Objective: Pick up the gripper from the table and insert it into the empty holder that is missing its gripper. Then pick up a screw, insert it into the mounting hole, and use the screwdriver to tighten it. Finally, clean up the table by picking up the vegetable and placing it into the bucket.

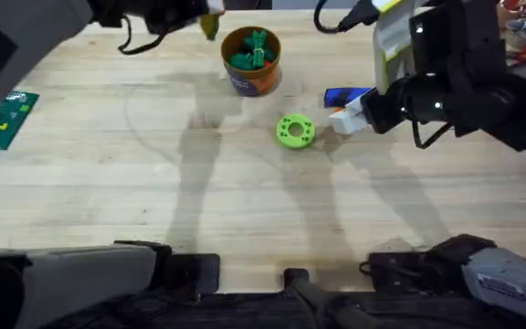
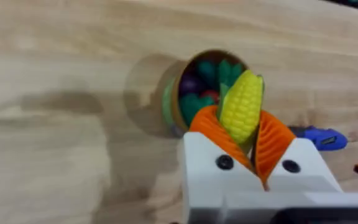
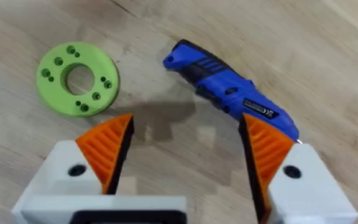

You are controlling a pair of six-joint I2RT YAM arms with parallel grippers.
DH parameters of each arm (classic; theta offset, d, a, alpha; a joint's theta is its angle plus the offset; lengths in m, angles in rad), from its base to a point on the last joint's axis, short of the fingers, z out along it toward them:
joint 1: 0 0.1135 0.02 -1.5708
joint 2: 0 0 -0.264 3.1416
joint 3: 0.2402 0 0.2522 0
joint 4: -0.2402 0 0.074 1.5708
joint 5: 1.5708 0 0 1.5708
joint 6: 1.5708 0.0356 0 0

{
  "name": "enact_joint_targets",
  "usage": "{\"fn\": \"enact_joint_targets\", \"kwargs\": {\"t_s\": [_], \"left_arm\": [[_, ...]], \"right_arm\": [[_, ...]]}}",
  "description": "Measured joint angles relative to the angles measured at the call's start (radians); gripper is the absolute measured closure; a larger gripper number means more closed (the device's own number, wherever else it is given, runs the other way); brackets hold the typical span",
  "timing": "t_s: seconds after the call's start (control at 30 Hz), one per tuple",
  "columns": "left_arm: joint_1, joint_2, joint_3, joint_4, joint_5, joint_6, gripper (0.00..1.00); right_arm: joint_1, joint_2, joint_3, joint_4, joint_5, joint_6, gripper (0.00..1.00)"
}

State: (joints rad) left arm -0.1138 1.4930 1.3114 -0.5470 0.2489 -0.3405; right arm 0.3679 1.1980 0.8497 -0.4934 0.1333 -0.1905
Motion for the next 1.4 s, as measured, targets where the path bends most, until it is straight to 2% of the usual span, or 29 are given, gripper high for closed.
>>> {"fn": "enact_joint_targets", "kwargs": {"t_s": [0.2,0.27,0.3,0.57,0.63,0.73,0.83,0.93,1.13,1.27,1.4], "left_arm": [[-0.049,0.054,0.004,0.109,0.004,0.004,0.969],[-0.059,0.098,0.004,0.127,0.006,0.005,0.969],[-0.068,0.168,0.004,0.147,0.010,0.005,0.969],[-0.074,0.281,0.004,0.151,0.011,0.005,0.955],[-0.074,0.283,0.004,0.150,0.012,0.011,0.831],[-0.074,0.282,0.004,0.151,0.015,0.014,0.570],[-0.074,0.282,0.004,0.151,0.017,0.010,0.348],[-0.075,0.281,0.005,0.155,0.024,0.018,0.186],[-0.080,0.278,0.019,0.132,0.043,0.019,0.028],[-0.080,0.273,0.059,0.047,0.044,0.026,0.028],[-0.079,0.223,0.117,-0.061,0.042,0.062,0.027]], "right_arm": [[0.000,0.000,0.000,0.000,0.000,0.000,0.024],[0.000,0.000,0.000,0.000,0.000,0.000,0.024],[0.000,0.000,0.000,0.000,0.000,0.000,0.024],[0.000,0.000,0.000,0.000,0.000,0.000,0.024],[0.000,0.000,0.000,0.000,0.000,0.000,0.024],[0.000,0.000,0.000,0.000,0.000,0.000,0.024],[0.000,0.000,0.000,0.000,0.000,0.000,0.024],[0.000,0.000,0.000,0.000,0.000,0.000,0.024],[0.000,0.000,0.000,0.000,0.000,0.000,0.024],[0.000,0.000,0.000,0.000,0.000,0.000,0.024],[0.000,0.000,0.000,0.000,0.000,0.000,0.024]]}}
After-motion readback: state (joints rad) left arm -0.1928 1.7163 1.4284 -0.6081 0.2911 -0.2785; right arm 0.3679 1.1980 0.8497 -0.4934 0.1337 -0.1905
